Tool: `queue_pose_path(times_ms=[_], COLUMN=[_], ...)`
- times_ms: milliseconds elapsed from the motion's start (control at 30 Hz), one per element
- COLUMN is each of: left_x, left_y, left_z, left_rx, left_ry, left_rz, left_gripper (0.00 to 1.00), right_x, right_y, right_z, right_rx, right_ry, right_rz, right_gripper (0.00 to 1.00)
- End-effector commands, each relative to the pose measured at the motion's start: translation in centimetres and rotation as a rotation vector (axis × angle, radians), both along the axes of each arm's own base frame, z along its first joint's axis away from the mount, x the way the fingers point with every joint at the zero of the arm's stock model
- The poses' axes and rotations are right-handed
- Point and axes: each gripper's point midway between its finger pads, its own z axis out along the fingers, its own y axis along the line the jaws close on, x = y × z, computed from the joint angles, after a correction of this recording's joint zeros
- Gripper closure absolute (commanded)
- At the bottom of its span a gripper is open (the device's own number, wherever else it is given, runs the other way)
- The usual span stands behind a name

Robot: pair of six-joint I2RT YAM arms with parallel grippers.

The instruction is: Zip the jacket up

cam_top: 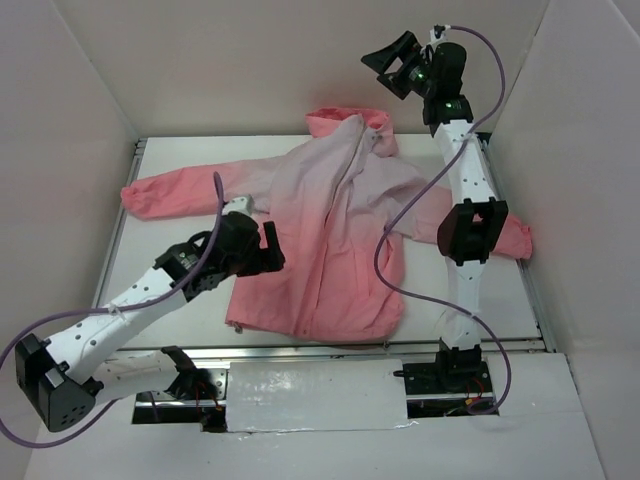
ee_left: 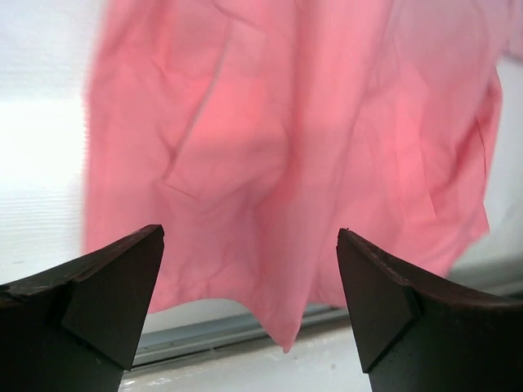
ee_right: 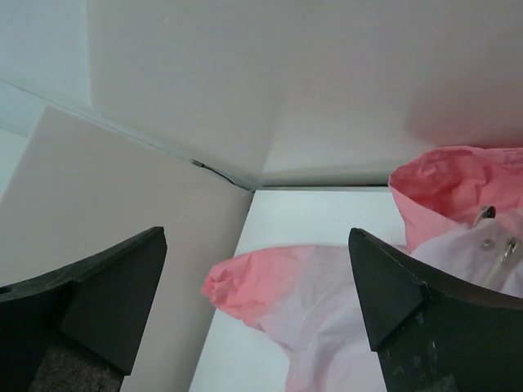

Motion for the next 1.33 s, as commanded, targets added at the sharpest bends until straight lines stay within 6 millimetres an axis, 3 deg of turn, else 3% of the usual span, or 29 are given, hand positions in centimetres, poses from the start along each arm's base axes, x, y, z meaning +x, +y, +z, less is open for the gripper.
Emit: queue_pose_path(times_ms=[0,33,67,100,133,167,200,233,267,300,333,367,400,433,467,500,533,600,633,767,900,1033,1300], left_x=[1.4,1.9,2.4,2.0,2.4,2.7,2.5,2.7,2.6,2.3,2.3,1.9,1.8,1.6,1.3,1.0,0.7,0.1,-0.1,-1.8,-3.3,-4.9,-5.5], left_y=[5.4,6.2,7.8,9.2,10.0,11.6,12.7,14.0,15.4,16.2,17.1,17.8,18.1,18.2,18.4,18.5,18.6,18.7,18.8,19.8,21.0,22.2,22.4], left_z=[3.6,5.8,6.8,7.1,9.5,10.5,11.1,13.1,14.0,15.3,16.0,16.7,17.2,17.3,17.4,17.3,17.1,16.6,16.4,15.4,15.1,14.7,14.7], left_rx=[0.117,0.112,0.142,0.196,0.193,0.235,0.288,0.288,0.321,0.333,0.338,0.349,0.342,0.340,0.338,0.340,0.335,0.321,0.320,0.324,0.343,0.352,0.319], left_ry=[-0.063,-0.096,-0.120,-0.099,-0.140,-0.168,-0.166,-0.202,-0.222,-0.238,-0.252,-0.272,-0.286,-0.293,-0.299,-0.296,-0.293,-0.286,-0.283,-0.268,-0.276,-0.288,-0.298], left_rz=[0.220,0.258,0.317,0.346,0.379,0.430,0.441,0.490,0.534,0.555,0.583,0.592,0.601,0.600,0.593,0.592,0.597,0.588,0.586,0.609,0.619,0.635,0.652], left_gripper=[0.01,0.00,0.01,0.01,0.00,0.01,0.01,0.01,0.01,0.01,0.01,0.01,0.01,0.01,0.01,0.01,0.01,0.01,0.01,0.01,0.01,0.01,0.01], right_x=[-5.7,-6.3,-8.8,-10.3,-11.4,-15.3,-17.1,-18.4,-22.8,-24.4,-28.4,-30.4,-31.8,-35.5,-36.9,-38.4,-41.4,-43.8,-46.1,-50.6,-52.5,-52.9,-52.4], right_y=[-0.4,-0.9,-1.3,-1.5,-2.2,-2.5,-2.8,-3.6,-4.1,-4.6,-6.2,-6.7,-7.5,-8.6,-9.4,-9.9,-10.7,-11.9,-12.4,-13.7,-14.3,-14.5,-14.3], right_z=[8.4,8.1,10.4,8.9,8.1,9.0,8.5,6.3,7.4,5.1,6.3,5.8,4.1,5.0,4.0,3.8,3.9,3.2,3.0,1.4,-0.3,-0.8,0.4], right_rx=[-0.063,-0.088,-0.106,-0.143,-0.210,-0.251,-0.286,-0.351,-0.376,-0.422,-0.445,-0.465,-0.486,-0.488,-0.509,-0.516,-0.524,-0.548,-0.546,-0.528,-0.536,-0.532,-0.512], right_ry=[-0.119,-0.097,-0.113,-0.017,0.005,0.037,0.065,0.122,0.122,0.185,0.172,0.184,0.232,0.204,0.222,0.222,0.209,0.231,0.226,0.228,0.255,0.255,0.227], right_rz=[-0.034,-0.058,-0.075,-0.085,-0.110,-0.115,-0.126,-0.152,-0.162,-0.170,-0.230,-0.245,-0.265,-0.294,-0.316,-0.326,-0.346,-0.377,-0.389,-0.422,-0.432,-0.441,-0.442], right_gripper=[0.00,0.00,0.00,0.00,0.00,0.00,0.00,0.00,0.00,0.00,0.00,0.00,0.00,0.00,0.00,0.00,0.00,0.00,0.00,0.00,0.00,0.00,0.00])
